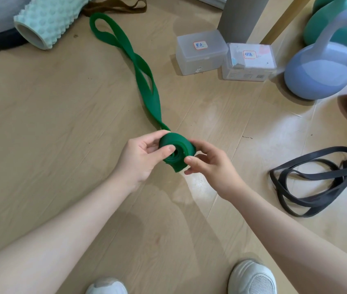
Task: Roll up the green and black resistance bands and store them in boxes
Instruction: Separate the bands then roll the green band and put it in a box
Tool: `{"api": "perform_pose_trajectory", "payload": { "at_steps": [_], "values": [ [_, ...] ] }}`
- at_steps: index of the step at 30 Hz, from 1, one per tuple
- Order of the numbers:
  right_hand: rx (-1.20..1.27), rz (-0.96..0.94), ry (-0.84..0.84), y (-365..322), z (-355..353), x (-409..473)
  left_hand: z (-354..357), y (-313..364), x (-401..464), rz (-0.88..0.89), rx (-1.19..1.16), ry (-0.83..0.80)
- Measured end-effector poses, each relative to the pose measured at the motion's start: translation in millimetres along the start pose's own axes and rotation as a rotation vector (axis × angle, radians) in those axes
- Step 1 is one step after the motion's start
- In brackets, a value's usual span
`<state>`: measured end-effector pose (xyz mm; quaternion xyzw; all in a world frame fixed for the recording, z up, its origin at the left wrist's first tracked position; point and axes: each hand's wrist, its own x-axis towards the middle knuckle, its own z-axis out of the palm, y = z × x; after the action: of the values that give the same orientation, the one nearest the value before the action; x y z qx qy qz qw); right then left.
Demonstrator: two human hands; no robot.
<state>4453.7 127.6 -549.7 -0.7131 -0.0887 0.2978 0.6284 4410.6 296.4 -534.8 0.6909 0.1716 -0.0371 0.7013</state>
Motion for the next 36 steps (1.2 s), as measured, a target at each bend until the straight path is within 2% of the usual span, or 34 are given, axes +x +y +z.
{"api": "perform_pose_trajectory", "payload": {
  "at_steps": [3,7,10,12,15,19,21,24,28,31,36],
  "values": [
    [-0.161,-0.045,0.004,2,-1,-2,3,1,-2,-0.002,-0.05,-0.024],
    [-0.54,-0.097,0.045,2,-10,3,2,1,1,0.001,-0.039,-0.04],
    [-0.473,-0.168,-0.053,-4,-14,7,-3,4,5,-0.007,0.033,-0.099],
    [-0.452,-0.178,-0.09,-10,-17,9,-6,7,5,-0.001,0.103,-0.17],
    [-0.599,-0.195,-0.125,-17,-23,13,-9,11,4,0.033,0.252,-0.248],
    [-0.827,-0.244,-0.15,-16,-17,14,-8,18,4,0.156,0.526,-0.224],
    [-0.872,-0.261,-0.178,-16,-16,14,-6,19,6,0.176,0.584,-0.204],
    [-0.824,-0.231,-0.163,-19,-22,21,-8,19,8,0.103,0.463,-0.206],
    [-0.796,-0.278,-0.035,-14,-16,19,-11,16,9,0.028,0.269,-0.201],
    [-0.564,-0.185,0.03,-5,-10,17,-6,15,9,-0.008,0.137,-0.124],
    [0.009,-0.128,-0.036,-26,-3,20,5,25,11,0.026,-0.121,-0.039]
  ]
}}
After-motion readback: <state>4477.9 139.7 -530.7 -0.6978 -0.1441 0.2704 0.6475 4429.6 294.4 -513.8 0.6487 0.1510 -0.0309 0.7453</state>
